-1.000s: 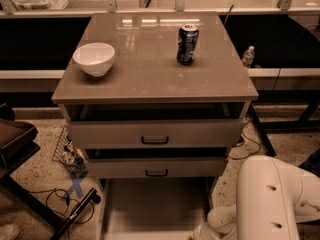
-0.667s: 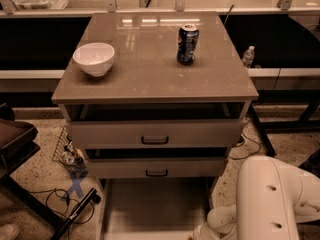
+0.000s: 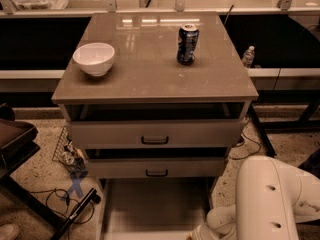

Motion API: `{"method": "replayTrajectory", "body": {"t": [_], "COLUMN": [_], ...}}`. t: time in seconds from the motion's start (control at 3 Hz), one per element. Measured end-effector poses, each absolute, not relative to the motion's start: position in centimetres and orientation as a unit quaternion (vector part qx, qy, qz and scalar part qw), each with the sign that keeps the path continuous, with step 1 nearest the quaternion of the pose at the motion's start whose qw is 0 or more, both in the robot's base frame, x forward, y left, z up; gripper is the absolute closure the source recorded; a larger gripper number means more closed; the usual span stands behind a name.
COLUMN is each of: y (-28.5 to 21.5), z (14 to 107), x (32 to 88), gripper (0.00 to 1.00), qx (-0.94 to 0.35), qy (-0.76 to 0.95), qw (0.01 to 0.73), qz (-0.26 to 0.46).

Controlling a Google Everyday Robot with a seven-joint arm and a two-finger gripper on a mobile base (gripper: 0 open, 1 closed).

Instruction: Open bottom drawer

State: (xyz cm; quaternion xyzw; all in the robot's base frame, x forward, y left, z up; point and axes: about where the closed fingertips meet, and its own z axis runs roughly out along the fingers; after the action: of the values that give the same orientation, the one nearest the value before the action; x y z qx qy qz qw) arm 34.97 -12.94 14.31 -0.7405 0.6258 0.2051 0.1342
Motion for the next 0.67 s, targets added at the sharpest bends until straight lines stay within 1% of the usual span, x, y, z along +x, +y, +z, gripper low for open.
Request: {"method": "replayTrajectory", "body": {"t": [0.33,0.67], "y": [-12.84,-12.83], "z": [14.23,14.22], "x": [34.8,34.78], "gripper": [0.05,0.0], "qx": [-0.74,-0.74], "qy": [0.626,0.626], "qw": [0.134,0.134], "qz": [0.207,0.207]}}
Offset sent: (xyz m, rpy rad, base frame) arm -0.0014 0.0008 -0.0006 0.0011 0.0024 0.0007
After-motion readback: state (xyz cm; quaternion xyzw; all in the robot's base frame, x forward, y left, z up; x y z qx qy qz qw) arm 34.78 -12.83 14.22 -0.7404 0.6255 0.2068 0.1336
